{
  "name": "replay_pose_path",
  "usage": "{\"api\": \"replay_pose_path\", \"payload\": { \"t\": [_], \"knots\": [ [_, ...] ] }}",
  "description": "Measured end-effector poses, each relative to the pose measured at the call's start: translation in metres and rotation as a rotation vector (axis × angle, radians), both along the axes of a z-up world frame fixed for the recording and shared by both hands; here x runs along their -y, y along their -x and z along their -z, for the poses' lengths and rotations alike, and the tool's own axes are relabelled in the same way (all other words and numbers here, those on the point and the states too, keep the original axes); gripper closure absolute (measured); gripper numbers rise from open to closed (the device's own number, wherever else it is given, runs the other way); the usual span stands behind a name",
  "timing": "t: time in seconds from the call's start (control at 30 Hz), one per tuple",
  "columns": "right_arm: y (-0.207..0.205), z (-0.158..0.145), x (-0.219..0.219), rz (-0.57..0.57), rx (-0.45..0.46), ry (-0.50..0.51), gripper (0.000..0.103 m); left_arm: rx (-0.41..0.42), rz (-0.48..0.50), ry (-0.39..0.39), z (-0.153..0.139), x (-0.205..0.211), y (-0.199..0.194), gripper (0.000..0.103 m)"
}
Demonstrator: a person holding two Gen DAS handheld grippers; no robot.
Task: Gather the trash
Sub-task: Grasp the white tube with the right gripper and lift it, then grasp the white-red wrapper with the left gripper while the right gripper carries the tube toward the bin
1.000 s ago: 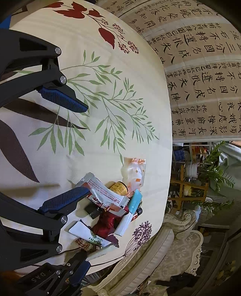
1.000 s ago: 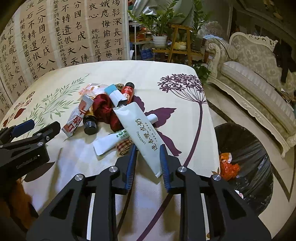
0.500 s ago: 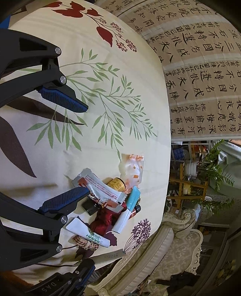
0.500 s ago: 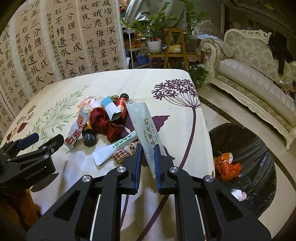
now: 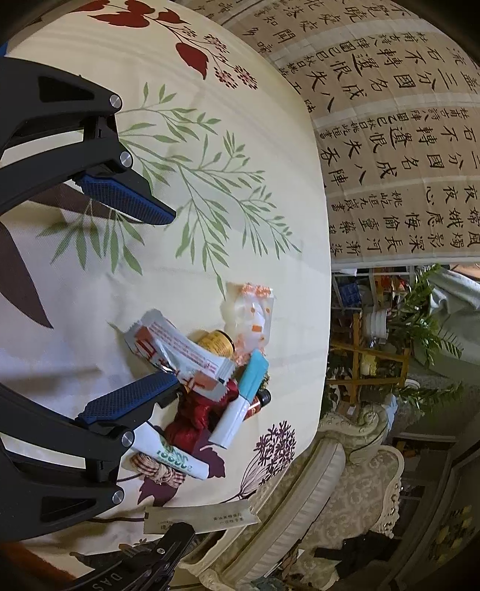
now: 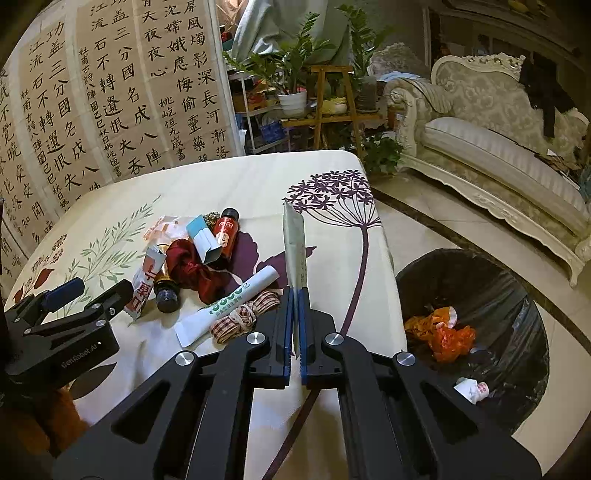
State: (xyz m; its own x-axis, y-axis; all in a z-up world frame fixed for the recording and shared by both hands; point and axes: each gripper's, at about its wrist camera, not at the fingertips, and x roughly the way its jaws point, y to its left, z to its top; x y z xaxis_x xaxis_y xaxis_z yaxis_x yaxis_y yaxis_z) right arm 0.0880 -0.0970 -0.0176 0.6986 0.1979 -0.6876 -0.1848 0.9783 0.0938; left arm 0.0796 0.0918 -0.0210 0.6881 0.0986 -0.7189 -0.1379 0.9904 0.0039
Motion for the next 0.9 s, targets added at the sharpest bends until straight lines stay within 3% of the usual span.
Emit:
{"api": "replay_pose_path", "payload": {
  "t": [0.3,0.4,0.57,0.9],
  "knots": [
    [0.0,-0.005,0.006,0.013,0.012,-0.013,0.1,-0.027,0.048,-0.007,0.007,0.007,-0.014,0.024],
    [0.0,-0.005,0.007,0.015,0.011,-0.014,0.1,-0.039,0.072,-0.014,0.01,0.01,-0.017,0.034],
    [0.0,-0.005,0.008,0.013,0.008,-0.016,0.1,-0.057,0.116,0.04,0.014,0.01,-0.019,0.066],
    [0.002,-0.005,0.008,0.013,0.013,-0.027,0.1,-0.021,0.125,0.064,0.007,0.011,-0.009,0.074]
  ]
}}
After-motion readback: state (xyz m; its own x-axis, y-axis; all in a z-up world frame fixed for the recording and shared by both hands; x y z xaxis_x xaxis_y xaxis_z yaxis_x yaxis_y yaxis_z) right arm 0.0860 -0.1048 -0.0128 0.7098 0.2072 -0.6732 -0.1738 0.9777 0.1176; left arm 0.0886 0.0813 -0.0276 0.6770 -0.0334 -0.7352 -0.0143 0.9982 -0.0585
